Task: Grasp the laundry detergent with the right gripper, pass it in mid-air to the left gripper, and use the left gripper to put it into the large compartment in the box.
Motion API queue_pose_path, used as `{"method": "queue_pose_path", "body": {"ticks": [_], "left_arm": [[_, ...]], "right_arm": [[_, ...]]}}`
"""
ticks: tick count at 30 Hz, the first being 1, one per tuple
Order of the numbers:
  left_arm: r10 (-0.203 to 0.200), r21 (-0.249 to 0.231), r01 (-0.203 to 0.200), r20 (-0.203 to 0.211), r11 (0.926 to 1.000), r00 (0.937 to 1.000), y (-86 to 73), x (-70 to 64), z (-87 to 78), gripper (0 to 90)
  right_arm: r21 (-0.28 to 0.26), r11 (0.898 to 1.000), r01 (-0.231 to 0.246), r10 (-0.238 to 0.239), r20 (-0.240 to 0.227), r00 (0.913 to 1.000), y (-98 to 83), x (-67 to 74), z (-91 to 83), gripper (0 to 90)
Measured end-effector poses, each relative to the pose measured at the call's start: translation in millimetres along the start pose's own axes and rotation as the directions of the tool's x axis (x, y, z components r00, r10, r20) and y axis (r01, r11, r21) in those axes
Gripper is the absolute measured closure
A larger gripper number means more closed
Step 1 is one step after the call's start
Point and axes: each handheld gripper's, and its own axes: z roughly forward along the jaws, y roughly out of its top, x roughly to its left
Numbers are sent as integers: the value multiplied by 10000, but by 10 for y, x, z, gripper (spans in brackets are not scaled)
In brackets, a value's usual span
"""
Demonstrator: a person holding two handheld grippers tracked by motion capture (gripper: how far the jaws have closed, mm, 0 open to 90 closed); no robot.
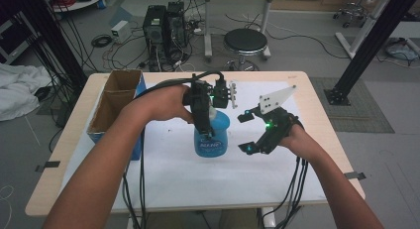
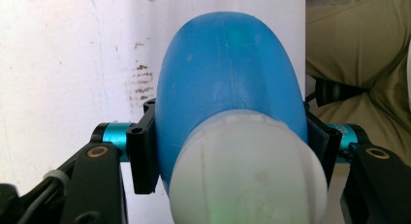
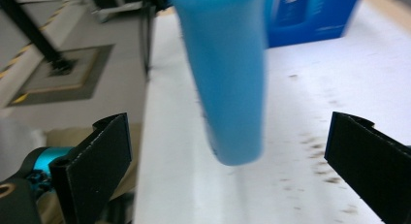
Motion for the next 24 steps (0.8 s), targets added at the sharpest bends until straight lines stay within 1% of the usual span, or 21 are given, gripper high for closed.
{"method": "queue_pose_path", "body": {"ticks": [2, 3, 5, 7, 8, 9, 11, 13, 14, 15, 17, 18, 19, 20, 21, 22, 23, 24], "left_arm": [[-5, 34, 5, -13, 10000, 10000, -10, 6, -3, 378], [-87, 70, 87, -24, 9999, 10000, -28, 18, -7, 378], [-163, 55, 163, -88, 9999, 9998, -46, 32, -6, 378], [-215, 96, 216, -146, 9997, 9997, -63, 45, -6, 377], [-215, 96, 216, -146, 9997, 9997, -63, 45, -6, 377], [-262, 117, 265, -178, 9996, 9995, -72, 51, -8, 377], [-366, 133, 369, -216, 9992, 9991, -96, 67, -15, 377], [-523, 141, 528, -284, 9985, 9982, -131, 87, -32, 377], [-523, 141, 528, -284, 9985, 9982, -131, 87, -32, 377], [-555, 132, 560, -323, 9983, 9979, -144, 91, -38, 377], [-677, 80, 681, -402, 9976, 9969, -182, 104, -63, 377], [-677, 80, 681, -402, 9976, 9969, -182, 104, -63, 377], [-745, 55, 748, -420, 9972, 9963, -197, 104, -71, 377], [-781, 30, 783, -436, 9969, 9960, -212, 107, -78, 377], [-850, 100, 856, -451, 9963, 9954, -242, 115, -99, 378], [-898, 117, 904, -464, 9958, 9949, -260, 120, -111, 377], [-898, 117, 904, -464, 9958, 9949, -260, 120, -111, 377], [-1018, 97, 1024, -504, 9947, 9935, -295, 128, -132, 378]], "right_arm": [[23, 10000, -7, 7, 79, 10000, -4, -3, -33, 21], [210, 9995, 246, -242, -179, 9995, -10, -8, -89, 21], [452, 9989, 101, -95, -126, 9999, -4, -13, -135, 18], [689, 9976, -26, 14, 174, 9998, -6, -14, -180, 7], [689, 9976, -26, 14, 174, 9998, -6, -14, -180, 7], [820, 9966, -42, 17, 309, 9995, -11, -14, -204, 6], [1059, 9940, -265, 199, 628, 9978, -36, -29, -283, 6], [1360, 9903, -268, 153, 851, 9963, -47, -35, -323, 6], [1360, 9903, -268, 153, 851, 9963, -47, -35, -323, 6], [1702, 9849, -318, 151, 986, 9950, -52, -42, -365, 6], [1941, 9806, -287, 94, 998, 9950, -49, -50, -404, 7], [2108, 9772, -275, 44, 1094, 9940, -48, -52, -424, 6], [2108, 9772, -275, 44, 1094, 9940, -48, -52, -424, 6], [2256, 9738, -280, 29, 1108, 9938, -48, -53, -441, 6], [2543, 9670, -165, -135, 1154, 9932, -57, -59, -469, 6], [2777, 9605, -196, -138, 1177, 9929, -64, -62, -483, 6], [2777, 9605, -196, -138, 1177, 9929, -64, -62, -483, 6], [3134, 9494, -226, -195, 1306, 9912, -83, -72, -509, 6]]}}
